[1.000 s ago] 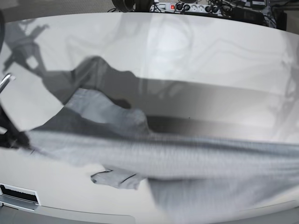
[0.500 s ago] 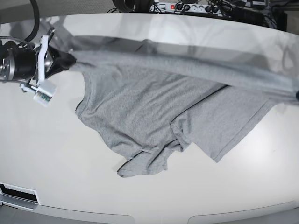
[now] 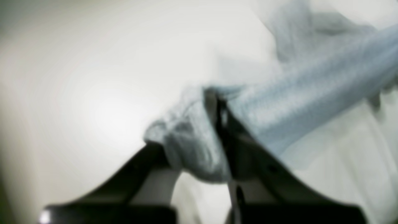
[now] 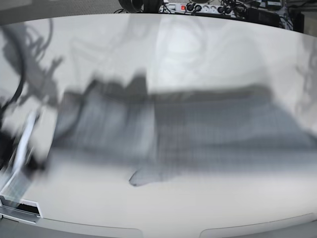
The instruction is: Layout the t-shirt on the table in an organized manner, then fold the t-shirt properly
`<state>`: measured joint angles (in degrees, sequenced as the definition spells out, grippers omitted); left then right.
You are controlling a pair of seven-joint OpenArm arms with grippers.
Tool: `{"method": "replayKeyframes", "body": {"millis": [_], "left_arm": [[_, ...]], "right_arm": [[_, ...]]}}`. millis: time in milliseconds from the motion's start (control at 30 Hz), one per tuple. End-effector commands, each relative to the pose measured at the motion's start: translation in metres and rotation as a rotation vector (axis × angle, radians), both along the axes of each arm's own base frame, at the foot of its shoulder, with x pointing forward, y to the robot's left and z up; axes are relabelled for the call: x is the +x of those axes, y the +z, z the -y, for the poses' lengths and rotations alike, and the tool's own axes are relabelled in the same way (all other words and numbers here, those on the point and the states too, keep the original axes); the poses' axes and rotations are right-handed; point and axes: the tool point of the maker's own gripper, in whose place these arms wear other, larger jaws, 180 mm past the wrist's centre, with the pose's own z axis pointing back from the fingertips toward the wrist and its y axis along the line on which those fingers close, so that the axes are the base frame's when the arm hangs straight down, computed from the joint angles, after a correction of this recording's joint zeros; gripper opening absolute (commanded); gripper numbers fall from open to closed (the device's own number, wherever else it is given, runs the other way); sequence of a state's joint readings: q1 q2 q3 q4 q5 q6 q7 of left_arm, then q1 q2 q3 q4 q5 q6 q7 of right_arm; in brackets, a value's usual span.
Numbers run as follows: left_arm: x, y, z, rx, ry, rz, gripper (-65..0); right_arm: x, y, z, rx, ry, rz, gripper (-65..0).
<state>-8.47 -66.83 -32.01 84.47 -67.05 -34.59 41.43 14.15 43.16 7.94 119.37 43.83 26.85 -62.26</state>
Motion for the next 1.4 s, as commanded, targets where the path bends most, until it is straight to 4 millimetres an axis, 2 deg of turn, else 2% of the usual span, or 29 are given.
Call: {"method": "replayKeyframes", "body": {"millis": [0,33,67,100,133,200,267,367,433,500,733,867,1000,1167,1267,1367], "left_arm": [[-0.005,0.091,-0.012,0.115,0.069,0.188,-65.0],[-0.013,0.132,-0.012,0.176,0.082,0.262,-65.0],[-0.023,0.160,-0.009,0.226,0.085,0.308,-65.0],[-0.031,0.179,-0.007,0.262,0.080,0.331,-65.0],[-0.038,0.189,-0.005,0.284,0.081,0.332,-65.0],[-0.041,0.191,-0.004,0.297,0.077,0.303,-65.0],[-0.040,0.180,-0.002,0.293,0.060,0.253,-65.0],[-0.033,0.151,-0.004,0.296,0.048,0.158,-65.0],[-0.030,0.131,-0.005,0.277,0.044,0.091,-65.0],[-0.027,0.110,-0.005,0.252,0.030,0.037,-65.0],[-0.018,0.034,-0.007,0.141,0.000,-0.109,-65.0],[-0.018,0.006,0.000,0.112,-0.039,-0.149,-65.0],[-0.020,-0.015,0.001,0.097,-0.044,-0.199,-65.0],[-0.031,-0.042,0.002,0.093,-0.057,-0.320,-65.0],[-0.035,-0.044,0.009,0.083,-0.096,-0.335,-65.0],[-0.033,-0.038,0.013,0.073,-0.118,-0.298,-65.0]], "right_arm": [[0.008,0.052,0.033,-0.042,-0.112,0.136,-65.0],[0.008,0.083,0.043,-0.024,-0.130,0.209,-65.0],[0.005,0.103,0.049,-0.012,-0.127,0.248,-65.0],[0.001,0.115,0.052,-0.013,-0.114,0.264,-65.0],[-0.006,0.128,0.061,-0.086,-0.128,0.281,-65.0],[-0.019,0.161,0.066,-0.099,-0.124,0.350,-65.0],[-0.028,0.183,0.069,-0.127,-0.132,0.412,-65.0],[-0.035,0.192,0.072,-0.187,-0.153,0.419,-65.0],[-0.036,0.184,0.072,-0.199,-0.140,0.380,-65.0],[-0.035,0.164,0.065,-0.183,-0.092,0.309,-65.0],[-0.044,0.056,0.037,-0.067,0.066,-0.028,-65.0],[-0.051,0.012,0.029,0.024,0.080,-0.150,-65.0],[-0.062,-0.019,0.019,0.089,0.090,-0.230,-65.0],[-0.088,-0.057,0.005,0.130,0.145,-0.368,-65.0],[-0.092,-0.063,0.004,0.123,0.156,-0.385,-65.0],[-0.089,-0.059,0.002,0.133,0.161,-0.361,-65.0]]}}
